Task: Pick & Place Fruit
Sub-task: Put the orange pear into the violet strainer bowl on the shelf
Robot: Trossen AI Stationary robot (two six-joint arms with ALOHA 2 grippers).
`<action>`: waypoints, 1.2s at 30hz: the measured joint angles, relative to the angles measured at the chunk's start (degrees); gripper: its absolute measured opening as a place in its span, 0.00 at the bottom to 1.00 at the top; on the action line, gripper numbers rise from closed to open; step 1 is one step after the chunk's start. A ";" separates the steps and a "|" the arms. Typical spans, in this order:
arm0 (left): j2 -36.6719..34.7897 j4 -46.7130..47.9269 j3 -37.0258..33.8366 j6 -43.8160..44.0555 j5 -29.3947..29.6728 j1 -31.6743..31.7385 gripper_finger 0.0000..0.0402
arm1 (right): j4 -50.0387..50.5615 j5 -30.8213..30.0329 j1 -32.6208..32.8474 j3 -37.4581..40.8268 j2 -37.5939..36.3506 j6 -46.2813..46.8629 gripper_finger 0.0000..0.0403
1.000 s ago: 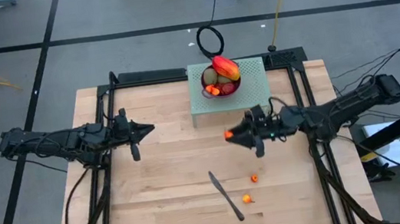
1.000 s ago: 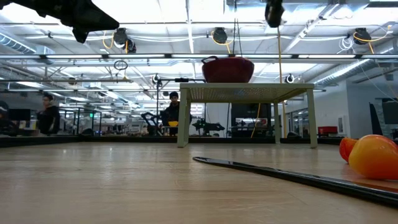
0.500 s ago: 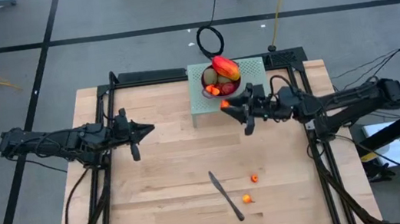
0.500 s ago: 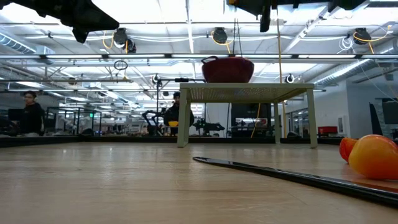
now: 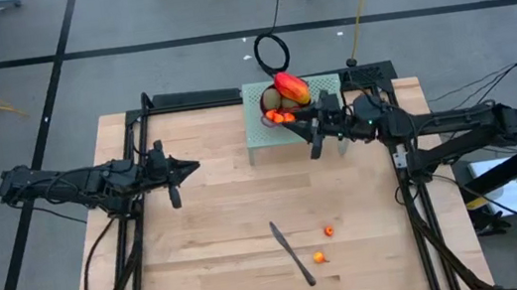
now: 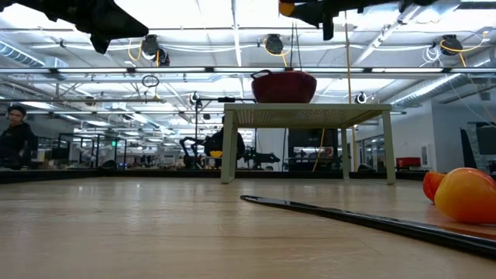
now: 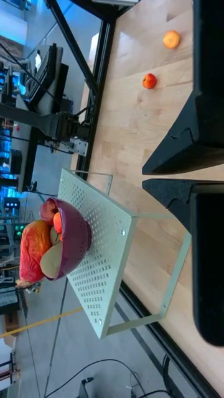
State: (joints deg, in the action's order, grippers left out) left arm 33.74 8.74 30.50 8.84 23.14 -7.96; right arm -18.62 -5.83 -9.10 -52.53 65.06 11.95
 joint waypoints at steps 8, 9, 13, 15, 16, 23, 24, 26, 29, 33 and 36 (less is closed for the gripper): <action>0.00 0.02 0.00 -1.09 0.80 0.02 0.05 | 16.17 -0.37 -3.19 -11.00 1.64 -3.83 0.33; 0.00 0.02 0.00 -1.11 0.98 0.00 0.05 | 17.49 -0.44 -3.65 -12.14 2.06 -4.30 0.33; 0.00 0.02 -0.02 -1.22 0.98 0.00 0.05 | 22.47 -0.47 -5.39 -15.49 3.93 -5.52 0.33; -0.02 0.02 -0.02 -1.22 0.99 0.00 0.05 | 24.70 -0.48 -6.16 -16.85 5.06 -5.66 0.33; -0.01 0.02 -0.02 -1.22 0.98 0.02 0.05 | 25.58 -0.45 -6.46 -17.57 5.76 -5.84 0.33; -0.02 0.04 -0.02 -1.19 1.01 0.02 0.05 | 28.99 -0.30 -8.51 -19.11 10.43 -8.59 0.33; 0.00 0.06 -0.02 -1.12 1.01 0.00 0.05 | 29.11 -0.27 -8.77 -19.12 10.84 -8.64 0.33; -0.02 0.06 -0.02 -1.16 1.01 0.02 0.05 | 29.99 -0.22 -9.11 -19.15 11.65 -9.27 0.33; -0.02 0.06 -0.02 -1.01 1.01 0.01 0.05 | 31.48 -0.22 -9.38 -19.15 12.65 -10.11 0.33; -0.02 0.04 -0.02 -0.87 1.01 0.01 0.05 | 32.13 -0.15 -9.35 -19.15 13.50 -10.74 0.33; -0.02 0.04 -0.02 -0.85 1.01 0.00 0.05 | 33.92 -0.13 -9.34 -19.15 13.92 -11.35 0.33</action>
State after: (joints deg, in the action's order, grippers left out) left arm 33.72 8.78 30.48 7.99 24.14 -7.97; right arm 15.29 -5.96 -18.44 -71.68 78.98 0.60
